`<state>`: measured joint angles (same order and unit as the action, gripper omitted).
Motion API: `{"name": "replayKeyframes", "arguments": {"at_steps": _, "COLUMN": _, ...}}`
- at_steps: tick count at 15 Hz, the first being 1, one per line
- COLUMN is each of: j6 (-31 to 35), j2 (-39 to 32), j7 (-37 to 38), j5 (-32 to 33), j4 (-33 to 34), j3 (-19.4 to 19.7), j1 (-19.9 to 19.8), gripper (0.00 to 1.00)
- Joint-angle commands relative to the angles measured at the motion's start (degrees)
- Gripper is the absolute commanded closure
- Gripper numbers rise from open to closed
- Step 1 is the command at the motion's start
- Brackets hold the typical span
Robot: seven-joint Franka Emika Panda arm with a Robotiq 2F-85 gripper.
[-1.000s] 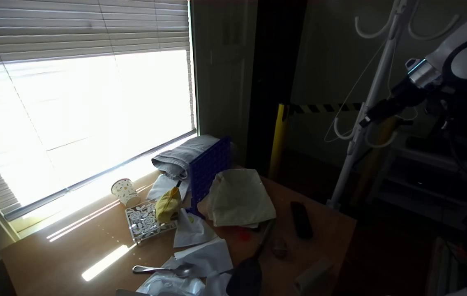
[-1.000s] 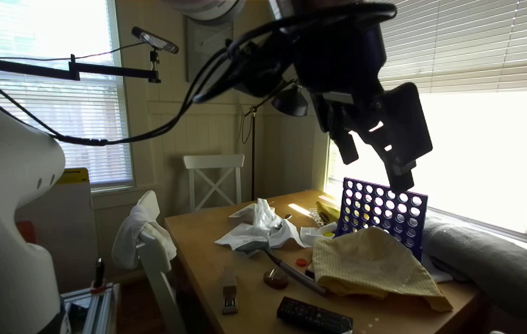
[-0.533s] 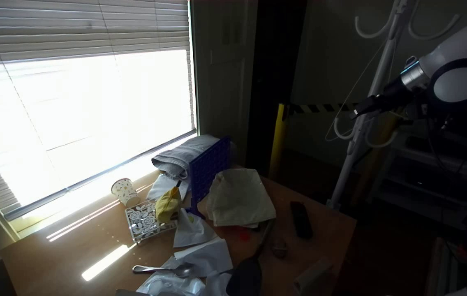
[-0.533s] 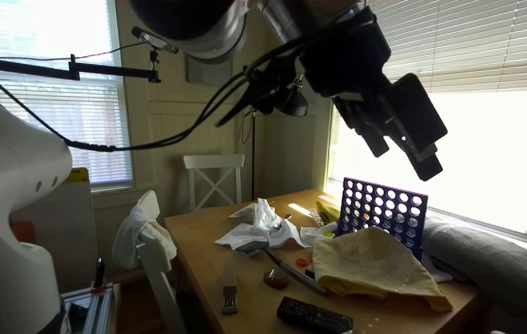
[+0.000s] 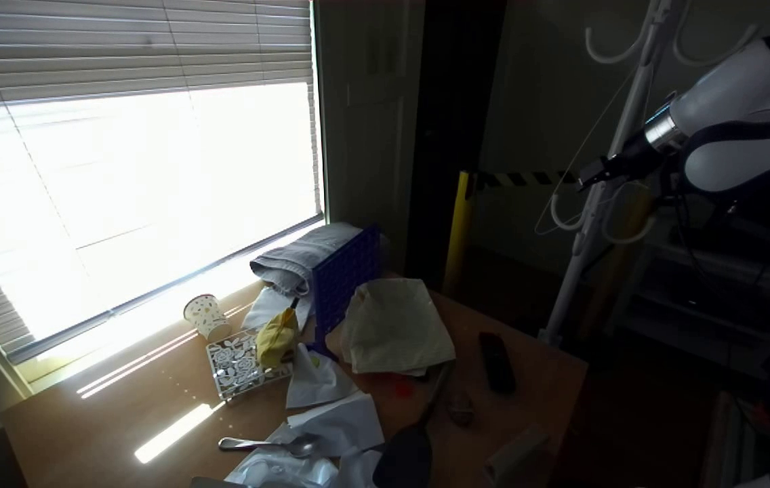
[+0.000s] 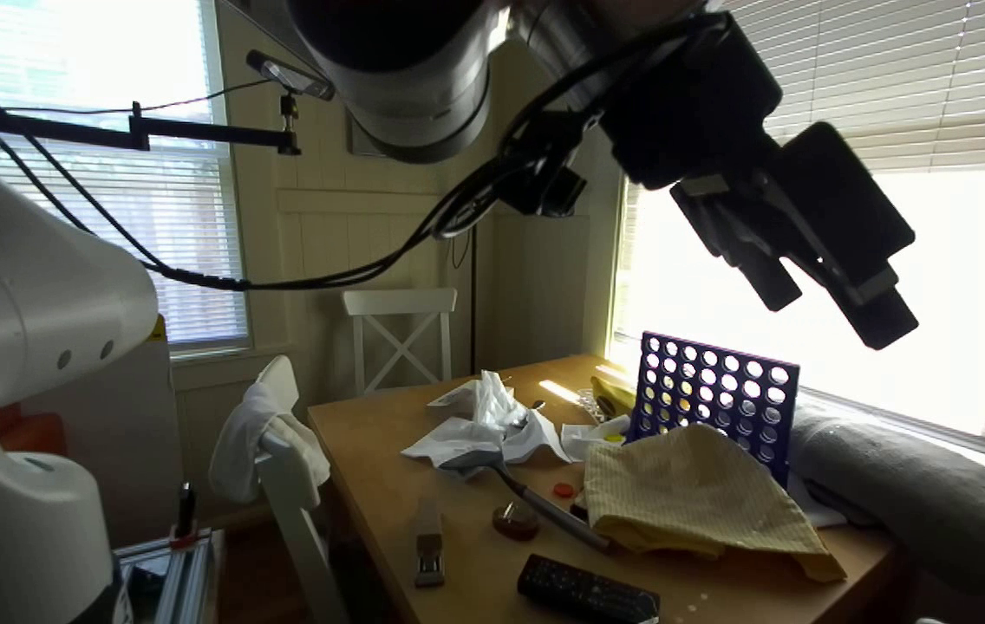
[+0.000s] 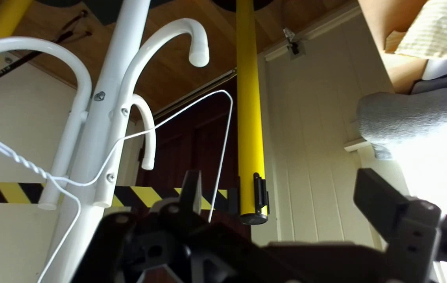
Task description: Pick up the hang wire from the stand and put it on the table
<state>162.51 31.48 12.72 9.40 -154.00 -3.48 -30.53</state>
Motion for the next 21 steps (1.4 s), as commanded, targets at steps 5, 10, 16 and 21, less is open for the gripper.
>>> {"name": "replayKeyframes", "arguments": {"at_steps": 5, "j6": -0.16, "j2": -1.04, "j7": 2.11, "j5": 1.96, "j4": 1.17, "j3": -0.32, "j1": -0.91, "gripper": 0.00}}
{"name": "replayKeyframes", "arguments": {"at_steps": 10, "j6": -0.16, "j2": -1.09, "j7": 2.13, "j5": 1.99, "j4": 1.28, "j3": -0.32, "j1": -0.90, "gripper": 0.00}}
{"name": "replayKeyframes", "arguments": {"at_steps": 16, "j6": -0.16, "j2": -1.09, "j7": 2.14, "j5": 1.99, "j4": 1.28, "j3": -0.33, "j1": -0.90, "gripper": 0.00}}
{"name": "replayKeyframes", "arguments": {"at_steps": 21, "j6": -0.16, "j2": -1.09, "j7": 2.14, "j5": 1.99, "j4": 1.28, "j3": -0.33, "j1": -0.91, "gripper": 0.00}}
